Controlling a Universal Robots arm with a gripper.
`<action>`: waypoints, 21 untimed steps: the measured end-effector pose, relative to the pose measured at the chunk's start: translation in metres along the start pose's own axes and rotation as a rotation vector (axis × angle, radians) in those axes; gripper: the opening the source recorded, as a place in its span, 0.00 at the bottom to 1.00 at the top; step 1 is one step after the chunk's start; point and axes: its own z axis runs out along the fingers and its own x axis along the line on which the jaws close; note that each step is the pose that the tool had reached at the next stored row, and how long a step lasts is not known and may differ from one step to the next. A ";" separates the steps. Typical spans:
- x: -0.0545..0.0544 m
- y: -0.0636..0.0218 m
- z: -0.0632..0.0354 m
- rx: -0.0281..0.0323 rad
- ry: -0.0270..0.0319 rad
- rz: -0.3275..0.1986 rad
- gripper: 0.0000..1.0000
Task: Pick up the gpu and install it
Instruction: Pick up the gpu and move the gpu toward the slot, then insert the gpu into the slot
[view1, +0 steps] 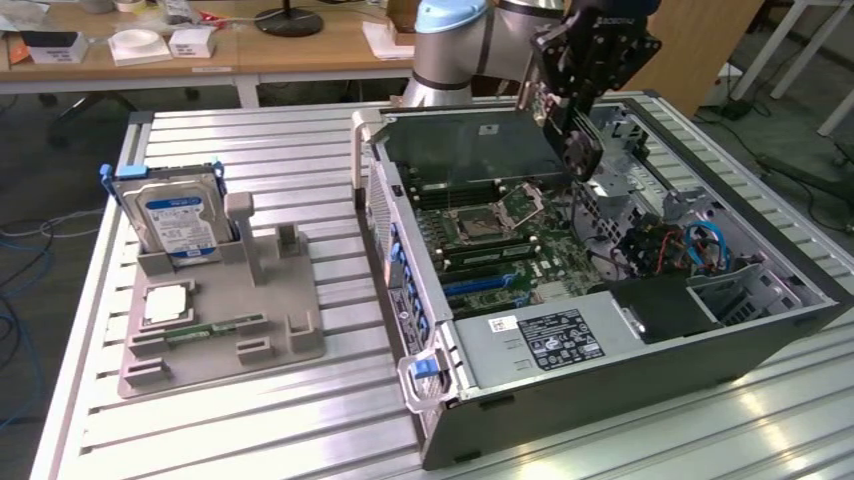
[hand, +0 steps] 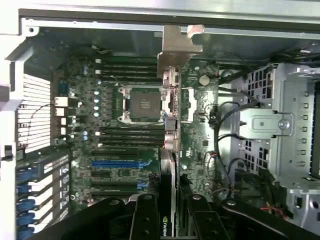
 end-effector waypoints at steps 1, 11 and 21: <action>-0.001 0.0000 0.0000 0.0002 0.0000 0.000 0.26; -0.001 0.0000 0.0009 -0.0023 0.0025 -0.077 0.26; -0.001 -0.0001 0.0029 -0.0077 0.0083 -0.251 0.26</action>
